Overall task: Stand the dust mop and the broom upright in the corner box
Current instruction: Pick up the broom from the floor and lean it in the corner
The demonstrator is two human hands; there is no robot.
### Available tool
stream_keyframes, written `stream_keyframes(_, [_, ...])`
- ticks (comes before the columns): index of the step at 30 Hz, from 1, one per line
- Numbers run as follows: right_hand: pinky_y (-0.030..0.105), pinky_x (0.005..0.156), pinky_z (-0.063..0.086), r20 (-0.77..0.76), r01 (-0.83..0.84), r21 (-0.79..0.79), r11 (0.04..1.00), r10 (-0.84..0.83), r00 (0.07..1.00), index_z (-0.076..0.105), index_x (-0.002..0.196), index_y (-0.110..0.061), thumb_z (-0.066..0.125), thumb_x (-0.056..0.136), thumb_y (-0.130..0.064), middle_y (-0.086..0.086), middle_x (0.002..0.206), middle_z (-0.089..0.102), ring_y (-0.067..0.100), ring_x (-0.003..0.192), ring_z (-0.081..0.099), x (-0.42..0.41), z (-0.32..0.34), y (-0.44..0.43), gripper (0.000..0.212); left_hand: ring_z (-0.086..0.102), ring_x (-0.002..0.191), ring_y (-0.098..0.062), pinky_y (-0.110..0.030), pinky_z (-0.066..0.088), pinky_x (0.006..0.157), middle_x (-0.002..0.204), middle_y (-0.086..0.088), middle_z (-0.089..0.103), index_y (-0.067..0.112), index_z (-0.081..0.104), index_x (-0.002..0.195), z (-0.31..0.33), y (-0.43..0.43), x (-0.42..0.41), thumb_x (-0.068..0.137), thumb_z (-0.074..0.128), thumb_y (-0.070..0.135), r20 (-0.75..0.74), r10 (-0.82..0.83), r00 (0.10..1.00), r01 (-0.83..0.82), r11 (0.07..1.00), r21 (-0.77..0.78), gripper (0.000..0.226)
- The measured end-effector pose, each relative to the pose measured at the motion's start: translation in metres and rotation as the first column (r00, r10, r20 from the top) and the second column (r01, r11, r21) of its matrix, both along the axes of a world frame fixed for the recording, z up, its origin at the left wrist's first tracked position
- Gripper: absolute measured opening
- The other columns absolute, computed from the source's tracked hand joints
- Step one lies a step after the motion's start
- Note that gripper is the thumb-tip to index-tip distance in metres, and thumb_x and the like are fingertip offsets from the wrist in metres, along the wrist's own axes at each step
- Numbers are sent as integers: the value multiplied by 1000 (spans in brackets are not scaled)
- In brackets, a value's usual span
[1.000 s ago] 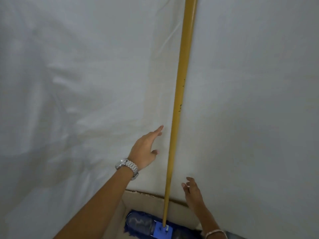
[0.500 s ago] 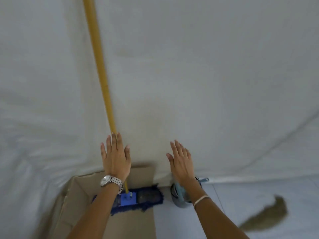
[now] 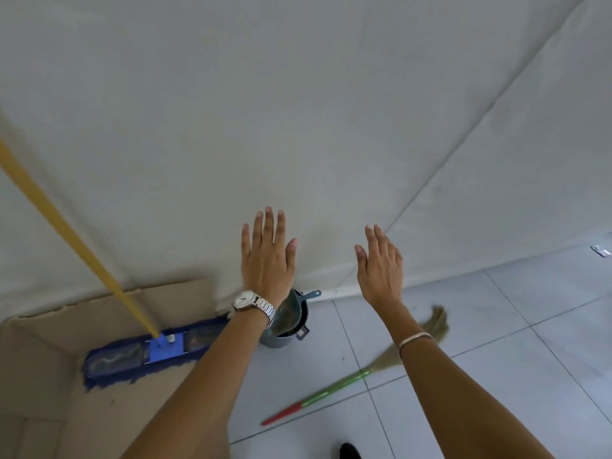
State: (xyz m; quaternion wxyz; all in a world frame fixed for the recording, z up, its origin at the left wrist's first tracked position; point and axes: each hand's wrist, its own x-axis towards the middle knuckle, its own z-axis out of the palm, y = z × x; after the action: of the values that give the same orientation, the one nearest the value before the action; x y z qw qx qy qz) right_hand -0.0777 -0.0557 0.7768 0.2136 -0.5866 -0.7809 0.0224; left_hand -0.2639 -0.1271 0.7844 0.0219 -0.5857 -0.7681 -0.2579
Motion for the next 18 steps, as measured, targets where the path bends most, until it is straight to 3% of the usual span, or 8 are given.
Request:
stream_keyframes(5, [48, 107, 35, 93, -101, -97, 990, 110, 990, 37, 137, -10, 40, 97, -28, 16, 144, 43, 33, 129, 43, 86, -64, 64, 43, 22, 142, -29, -47, 6, 116, 153, -15, 23, 12, 30, 142, -69, 48, 81, 98, 26, 39, 15, 74, 997, -71, 989, -129, 52])
stream_keyframes(9, [47, 102, 43, 210, -212, -217, 953, 257, 943, 44, 133, -13, 46, 95, -27, 17, 139, 50, 33, 125, 50, 147, -161, 117, 40, 30, 139, -31, -49, 13, 115, 150, -16, 30, 11, 41, 137, -163, 82, 133, 91, 14, 47, 87, 206, 975, -180, 953, -244, 64])
stream_keyframes(12, [47, 104, 39, 249, -230, -384, 894, 340, 907, 43, 134, -15, 46, 95, -28, 17, 143, 44, 34, 129, 45, 174, -241, 126, 41, 29, 139, -31, -47, 8, 116, 149, -16, 32, 9, 39, 138, -243, 74, 159, 88, 7, 58, 134, 304, 943, -233, 893, -384, 76])
stream_keyframes(15, [47, 106, 36, 176, -226, -502, 835, 355, 918, 43, 134, -19, 48, 94, -31, 17, 148, 36, 35, 131, 40, 190, -333, 127, 42, 28, 139, -31, -50, 12, 116, 149, -15, 34, 10, 37, 139, -339, 59, 173, 91, 29, 56, 162, 418, 894, -295, 820, -490, 66])
stream_keyframes(18, [49, 106, 35, 121, -238, -601, 763, 382, 916, 46, 132, -19, 52, 91, -28, 17, 148, 36, 37, 130, 40, 200, -429, 122, 42, 34, 136, -33, -52, 19, 114, 145, -17, 40, 10, 40, 136, -439, 41, 184, 86, 55, 44, 208, 595, 776, -384, 708, -592, 62])
